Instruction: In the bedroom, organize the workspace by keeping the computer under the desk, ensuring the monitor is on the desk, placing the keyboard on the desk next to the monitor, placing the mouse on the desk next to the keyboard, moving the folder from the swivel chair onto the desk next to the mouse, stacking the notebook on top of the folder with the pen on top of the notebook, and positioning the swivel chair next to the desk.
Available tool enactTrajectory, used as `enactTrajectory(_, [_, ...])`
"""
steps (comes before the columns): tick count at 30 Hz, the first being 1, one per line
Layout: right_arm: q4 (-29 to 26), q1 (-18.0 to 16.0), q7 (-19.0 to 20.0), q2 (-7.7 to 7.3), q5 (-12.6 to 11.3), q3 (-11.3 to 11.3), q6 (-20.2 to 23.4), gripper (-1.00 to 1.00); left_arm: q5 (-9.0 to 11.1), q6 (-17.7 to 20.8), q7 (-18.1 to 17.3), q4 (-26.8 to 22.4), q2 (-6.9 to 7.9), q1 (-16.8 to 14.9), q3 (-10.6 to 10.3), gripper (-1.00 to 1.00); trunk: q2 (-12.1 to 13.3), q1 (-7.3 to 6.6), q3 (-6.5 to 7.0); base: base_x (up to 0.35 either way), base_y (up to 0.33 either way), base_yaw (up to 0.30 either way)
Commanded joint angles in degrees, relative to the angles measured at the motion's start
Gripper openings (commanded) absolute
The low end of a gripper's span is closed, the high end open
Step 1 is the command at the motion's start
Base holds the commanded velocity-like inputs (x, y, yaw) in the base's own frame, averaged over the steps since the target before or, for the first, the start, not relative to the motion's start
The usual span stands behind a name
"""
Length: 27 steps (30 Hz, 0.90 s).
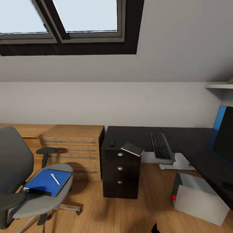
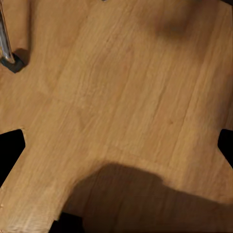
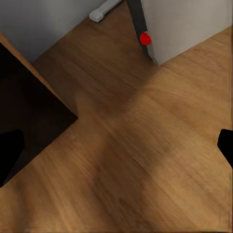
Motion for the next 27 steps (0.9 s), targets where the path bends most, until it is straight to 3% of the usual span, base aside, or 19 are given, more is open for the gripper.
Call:
enactTrajectory(1, [0.9, -0.05, 0.2, -0.04, 0.1, 0.5, -0.16, 1.0, 0.59, -0.77, 0.51, 1.03, 0.08, 0.0, -0.29, 1.0, 0.38, -0.23, 0.14, 0.0, 0.0, 0.0])
enactTrajectory(4, [4.33, -0.06, 4.04, -0.08, 0.97, 0.48, -0.15, 1.0, 0.64, -5.05, 0.29, 5.24, 0.07, 0.0, -0.29, 1.0, 1.59, -0.89, 0.67, 0.0, 0.0, 0.0])
enactTrajectory(5, [6.36, -0.06, 7.11, -0.07, 1.6, 0.48, -0.04, 1.0, 0.64, -8.06, 0.16, 8.6, 0.07, 0.0, -0.31, 1.0, 1.99, -1.11, 0.85, 0.0, 0.0, 0.0])
enactTrajectory(8, [8.39, -0.06, 10.36, 0.01, 2.51, 0.46, 0.17, 1.0, 0.43, -12.4, -0.04, 15.47, 0.03, 0.01, -0.37, 1.0, 3.19, -1.76, 1.39, 0.0, 0.0, 0.0])
enactTrajectory(20, [9.08, -0.03, 11.56, -0.01, 2.83, 0.42, 0.21, 1.0, 0.25, -14.93, -0.07, 18.64, -1.65, 0.0, -0.5, 1.0, 8.0, -4.4, 3.55, 0.0, 0.0, 0.0])
enactTrajectory(27, [9.18, -0.06, 11.63, 0.25, 2.88, 0.6, 0.21, 1.0, 0.3, -15.12, -0.06, 18.96, -1.78, 0.0, -0.48, 1.0, 10.81, -5.94, 4.8, 0.0, 0.0, 0.0])
